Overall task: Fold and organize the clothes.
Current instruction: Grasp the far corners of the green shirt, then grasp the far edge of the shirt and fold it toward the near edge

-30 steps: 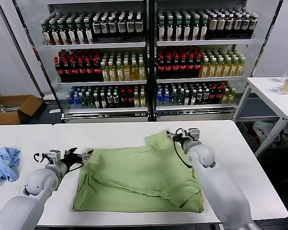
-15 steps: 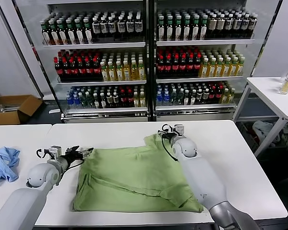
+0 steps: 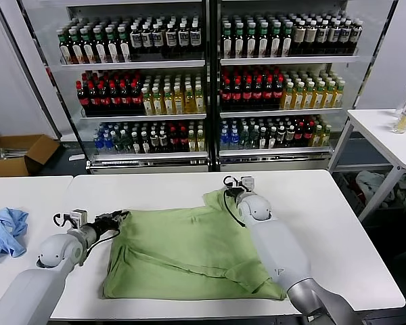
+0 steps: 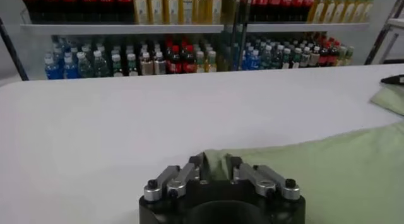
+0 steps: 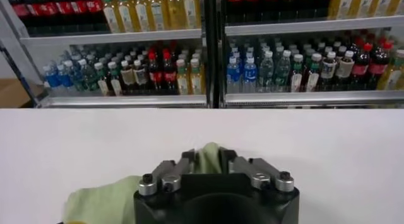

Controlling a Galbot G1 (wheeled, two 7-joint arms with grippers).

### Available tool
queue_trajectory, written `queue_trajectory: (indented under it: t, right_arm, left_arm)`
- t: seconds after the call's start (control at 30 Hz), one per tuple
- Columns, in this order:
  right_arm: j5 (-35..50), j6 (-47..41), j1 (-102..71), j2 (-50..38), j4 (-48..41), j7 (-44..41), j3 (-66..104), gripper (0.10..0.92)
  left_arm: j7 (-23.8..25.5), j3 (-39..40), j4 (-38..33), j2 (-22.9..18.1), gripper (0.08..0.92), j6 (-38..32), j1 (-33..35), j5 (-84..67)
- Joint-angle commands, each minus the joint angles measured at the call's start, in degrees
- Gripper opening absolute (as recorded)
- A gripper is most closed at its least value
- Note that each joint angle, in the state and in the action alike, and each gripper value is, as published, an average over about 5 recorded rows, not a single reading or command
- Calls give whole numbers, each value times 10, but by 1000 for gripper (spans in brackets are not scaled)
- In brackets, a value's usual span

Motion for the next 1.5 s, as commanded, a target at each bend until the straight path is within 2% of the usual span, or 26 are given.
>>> queue_trajectory:
  t: [0.03, 0.1, 0.2, 0.4, 0.63, 0.83, 1.17, 1.3, 1.5]
  right_arm:
    - [10, 7, -5, -9, 28, 2, -1, 178]
    - [35, 0, -21, -28, 84, 12, -4, 132]
    - [86, -24, -63, -74, 210, 38, -10, 106]
    - [159, -61, -194, -170, 463, 80, 23, 106]
    - [165, -62, -374, -239, 661, 89, 96, 106]
    - [131, -62, -477, -249, 730, 80, 149, 106]
    - [115, -63, -590, -253, 796, 73, 227, 106]
    - [99, -63, -623, -248, 797, 72, 232, 106]
    - [53, -63, -651, -234, 770, 73, 202, 106]
  left_arm:
    - [4, -1, 4, 0, 195, -14, -1, -5]
    - [-3, -6, -3, 2, 138, -24, 0, -17]
    - [-21, -24, -43, 12, 90, -33, 22, -48]
    - [-44, -82, -183, 43, 83, -28, 135, -84]
    - [-33, -157, -272, 57, 83, -18, 277, -85]
    - [-6, -195, -274, 55, 83, -20, 332, -73]
    - [18, -208, -295, 54, 83, -12, 346, -72]
    - [26, -203, -292, 55, 83, -5, 344, -66]
    - [61, -199, -274, 54, 83, 45, 333, -5]
